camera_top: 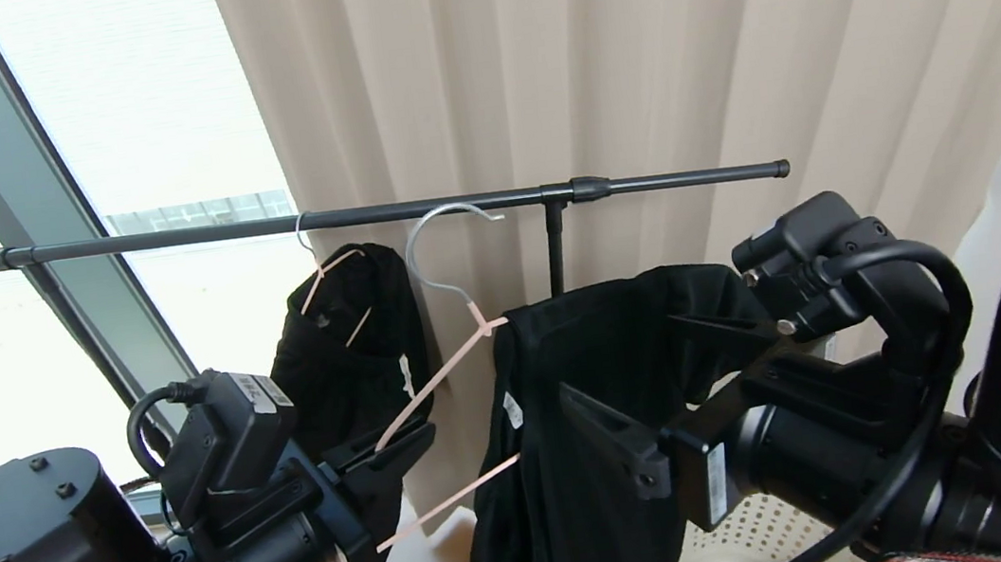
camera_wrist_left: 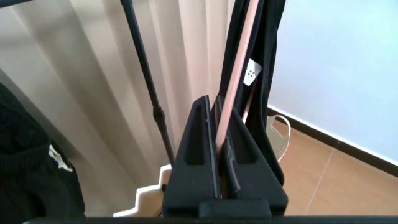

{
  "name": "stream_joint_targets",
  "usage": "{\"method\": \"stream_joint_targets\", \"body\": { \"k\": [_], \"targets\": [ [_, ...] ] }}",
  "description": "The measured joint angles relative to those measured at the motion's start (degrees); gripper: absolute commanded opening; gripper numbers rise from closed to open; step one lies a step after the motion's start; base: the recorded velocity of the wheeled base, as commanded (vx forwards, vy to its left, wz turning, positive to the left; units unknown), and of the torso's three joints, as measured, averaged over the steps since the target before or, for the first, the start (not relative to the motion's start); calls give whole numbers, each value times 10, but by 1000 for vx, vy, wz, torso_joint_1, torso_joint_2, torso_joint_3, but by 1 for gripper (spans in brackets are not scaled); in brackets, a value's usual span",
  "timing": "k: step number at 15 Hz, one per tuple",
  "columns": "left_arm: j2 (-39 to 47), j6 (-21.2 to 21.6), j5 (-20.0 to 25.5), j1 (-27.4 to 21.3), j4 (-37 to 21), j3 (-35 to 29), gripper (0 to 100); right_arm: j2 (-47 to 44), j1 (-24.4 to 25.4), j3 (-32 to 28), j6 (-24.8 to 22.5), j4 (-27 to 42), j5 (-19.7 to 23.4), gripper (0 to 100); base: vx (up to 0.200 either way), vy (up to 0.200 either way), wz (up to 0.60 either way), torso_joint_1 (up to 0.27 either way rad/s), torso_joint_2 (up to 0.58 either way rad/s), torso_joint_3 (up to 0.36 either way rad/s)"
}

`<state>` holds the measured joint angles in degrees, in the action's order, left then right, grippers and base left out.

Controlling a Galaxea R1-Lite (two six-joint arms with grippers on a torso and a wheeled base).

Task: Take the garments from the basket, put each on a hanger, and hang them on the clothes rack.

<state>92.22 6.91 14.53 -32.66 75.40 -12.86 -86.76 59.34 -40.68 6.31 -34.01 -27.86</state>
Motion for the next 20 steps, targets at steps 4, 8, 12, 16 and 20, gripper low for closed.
{"method": "stream_joint_targets", "body": {
  "k": [4, 8, 12, 16, 20],
  "targets": [
    [-3, 7, 18, 2, 0, 30, 0, 59, -119, -16, -103, 149, 177, 100, 0, 0, 0, 0, 0, 0],
    [-7, 19, 36, 2, -1, 56, 0, 86, -274, -101, -241, 350, 398, 100, 0, 0, 0, 0, 0, 0],
    [-9, 21, 38, 0, -1, 77, 0, 69, -358, -192, -406, 503, 566, 100, 0, 0, 0, 0, 0, 0],
    [-22, 32, 74, -12, -1, 88, 0, 2, -373, -250, -581, 592, 667, 100, 0, 0, 0, 0, 0, 0],
    [-35, 37, 86, -12, -1, 102, 0, -42, -371, -256, -590, 595, 708, 100, 0, 0, 0, 0, 0, 0]
  ]
}}
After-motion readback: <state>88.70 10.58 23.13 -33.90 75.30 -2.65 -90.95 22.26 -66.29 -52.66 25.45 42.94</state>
